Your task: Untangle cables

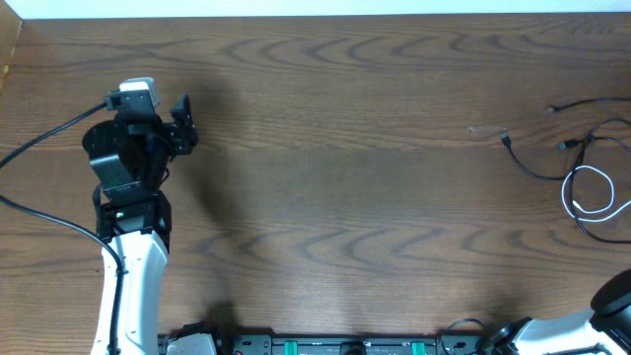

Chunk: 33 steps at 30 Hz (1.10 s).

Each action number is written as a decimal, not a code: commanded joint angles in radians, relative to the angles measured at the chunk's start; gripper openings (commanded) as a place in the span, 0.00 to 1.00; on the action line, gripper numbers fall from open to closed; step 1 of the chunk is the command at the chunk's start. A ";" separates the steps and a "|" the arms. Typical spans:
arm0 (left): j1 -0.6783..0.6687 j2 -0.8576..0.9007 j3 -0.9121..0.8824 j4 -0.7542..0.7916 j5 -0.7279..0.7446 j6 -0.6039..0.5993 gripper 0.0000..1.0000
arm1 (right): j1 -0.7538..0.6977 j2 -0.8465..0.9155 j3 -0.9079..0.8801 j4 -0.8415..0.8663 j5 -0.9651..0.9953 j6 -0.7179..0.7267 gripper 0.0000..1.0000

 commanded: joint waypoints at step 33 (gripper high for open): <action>-0.041 -0.767 0.006 -0.123 -0.024 0.182 0.67 | 0.376 -1.012 -0.041 -0.214 -0.499 -0.180 0.99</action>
